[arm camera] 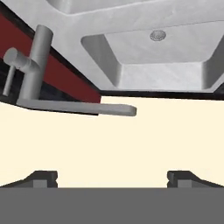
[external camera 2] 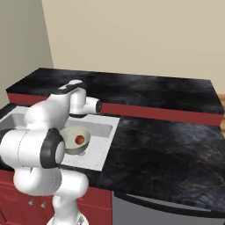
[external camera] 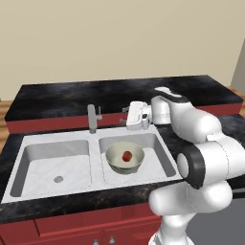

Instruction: Pick the apple from the cabinet and place it in the bowl. Then pick the bowl and place it in the sink. Then turn on the sink facuet.

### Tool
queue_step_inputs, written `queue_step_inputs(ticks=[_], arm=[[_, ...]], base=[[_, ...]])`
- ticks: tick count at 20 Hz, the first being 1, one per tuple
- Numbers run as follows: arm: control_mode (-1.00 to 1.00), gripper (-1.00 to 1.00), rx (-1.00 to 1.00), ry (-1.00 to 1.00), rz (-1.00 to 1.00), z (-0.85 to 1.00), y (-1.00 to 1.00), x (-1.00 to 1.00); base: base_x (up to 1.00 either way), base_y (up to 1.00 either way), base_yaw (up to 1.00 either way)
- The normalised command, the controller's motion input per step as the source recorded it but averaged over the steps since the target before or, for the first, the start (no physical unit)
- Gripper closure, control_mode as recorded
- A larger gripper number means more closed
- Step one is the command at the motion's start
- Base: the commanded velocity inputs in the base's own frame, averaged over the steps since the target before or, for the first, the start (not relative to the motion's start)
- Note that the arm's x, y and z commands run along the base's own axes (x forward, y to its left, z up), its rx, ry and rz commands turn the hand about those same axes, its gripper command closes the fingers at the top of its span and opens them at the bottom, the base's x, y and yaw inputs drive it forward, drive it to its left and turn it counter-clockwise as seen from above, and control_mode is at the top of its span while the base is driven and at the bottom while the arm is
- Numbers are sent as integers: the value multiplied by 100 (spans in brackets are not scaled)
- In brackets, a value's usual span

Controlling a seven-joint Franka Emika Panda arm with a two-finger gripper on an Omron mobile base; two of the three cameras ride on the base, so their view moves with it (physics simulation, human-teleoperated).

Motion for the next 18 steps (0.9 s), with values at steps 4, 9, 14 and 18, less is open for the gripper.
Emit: queue_step_inputs(ticks=[4,9,14,18], arm=[[-100,-100,5,0,0,-9,10,41],[-100,-100,6,1,0,0,4,41],[-100,-100,1,3,0,-27,10,45],[-100,-100,0,0,0,-30,21,29]], base=[[0,0,0],[0,0,0],[0,0,0],[0,0,0]])
